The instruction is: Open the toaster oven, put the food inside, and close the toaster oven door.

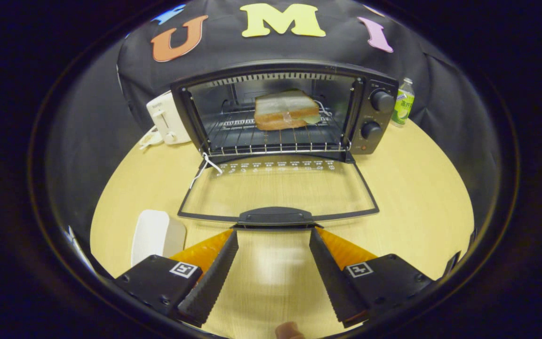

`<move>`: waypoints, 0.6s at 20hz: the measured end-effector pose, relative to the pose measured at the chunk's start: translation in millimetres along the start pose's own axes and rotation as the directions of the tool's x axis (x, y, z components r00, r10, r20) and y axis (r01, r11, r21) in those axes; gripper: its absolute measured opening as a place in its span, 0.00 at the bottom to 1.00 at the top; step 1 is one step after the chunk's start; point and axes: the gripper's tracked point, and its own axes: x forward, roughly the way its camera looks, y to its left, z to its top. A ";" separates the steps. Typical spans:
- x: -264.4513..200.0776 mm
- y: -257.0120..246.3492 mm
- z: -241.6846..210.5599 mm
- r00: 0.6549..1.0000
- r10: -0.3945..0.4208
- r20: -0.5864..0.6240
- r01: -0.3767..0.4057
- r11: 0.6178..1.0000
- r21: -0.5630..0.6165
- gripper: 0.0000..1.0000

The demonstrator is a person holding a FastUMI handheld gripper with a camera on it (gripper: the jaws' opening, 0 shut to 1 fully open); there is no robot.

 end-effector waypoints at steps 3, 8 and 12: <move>11.1 5.6 -8.7 0.999 0.017 -0.033 -0.016 1.000 0.017 0.99; 24.8 2.0 -9.8 0.999 0.016 -0.042 -0.012 0.995 0.095 0.99; 23.4 0.8 -12.7 0.996 -0.008 -0.086 0.012 0.999 0.047 0.99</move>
